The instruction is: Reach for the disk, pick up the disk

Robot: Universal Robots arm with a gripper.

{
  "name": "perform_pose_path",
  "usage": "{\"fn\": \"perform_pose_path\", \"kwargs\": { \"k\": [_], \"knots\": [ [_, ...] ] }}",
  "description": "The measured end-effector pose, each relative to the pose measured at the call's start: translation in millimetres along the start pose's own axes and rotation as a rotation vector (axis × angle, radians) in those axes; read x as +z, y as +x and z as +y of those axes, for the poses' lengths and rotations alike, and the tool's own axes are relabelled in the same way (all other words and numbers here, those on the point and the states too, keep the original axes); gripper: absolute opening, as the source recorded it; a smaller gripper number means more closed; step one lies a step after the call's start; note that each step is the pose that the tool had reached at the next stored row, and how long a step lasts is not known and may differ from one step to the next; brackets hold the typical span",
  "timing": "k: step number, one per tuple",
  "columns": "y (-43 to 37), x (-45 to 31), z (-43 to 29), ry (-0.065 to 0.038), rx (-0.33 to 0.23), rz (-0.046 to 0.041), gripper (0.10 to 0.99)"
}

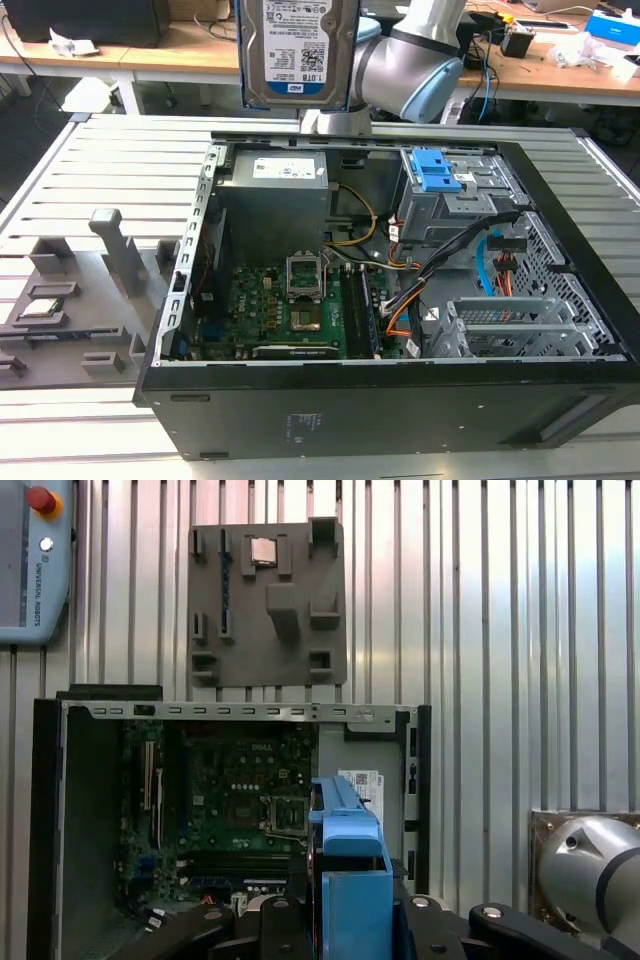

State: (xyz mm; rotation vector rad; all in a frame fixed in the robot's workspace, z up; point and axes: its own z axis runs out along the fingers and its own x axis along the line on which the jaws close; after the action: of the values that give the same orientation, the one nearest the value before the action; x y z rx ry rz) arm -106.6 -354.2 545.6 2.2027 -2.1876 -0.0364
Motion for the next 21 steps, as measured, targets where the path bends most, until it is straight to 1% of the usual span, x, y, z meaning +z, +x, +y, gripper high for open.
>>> {"fn": "perform_pose_path", "kwargs": {
  "k": [3, 5, 9, 10, 12, 17, 18, 21],
  "knots": [
    [-0.1, -0.4, -9.0, 0.000, 0.000, 0.0000, 0.365],
    [-0.3, -1.0, -23.0, 0.000, 0.000, 0.0000, 0.365],
    [-0.4, -1.6, -36.8, -0.001, 0.000, 0.0001, 0.365],
    [-0.5, -1.8, -41.8, -0.001, 0.000, 0.0000, 0.365],
    [-0.6, -2.1, -48.0, -0.001, 0.000, 0.0000, 0.365],
    [-1.0, -3.2, -75.3, -0.002, 0.000, 0.0000, 0.365],
    [-1.1, -3.7, -86.2, -0.002, 0.000, 0.0000, 0.365],
    [-1.4, -4.5, -104.6, -0.002, 0.000, 0.0000, 0.365]
  ]
}}
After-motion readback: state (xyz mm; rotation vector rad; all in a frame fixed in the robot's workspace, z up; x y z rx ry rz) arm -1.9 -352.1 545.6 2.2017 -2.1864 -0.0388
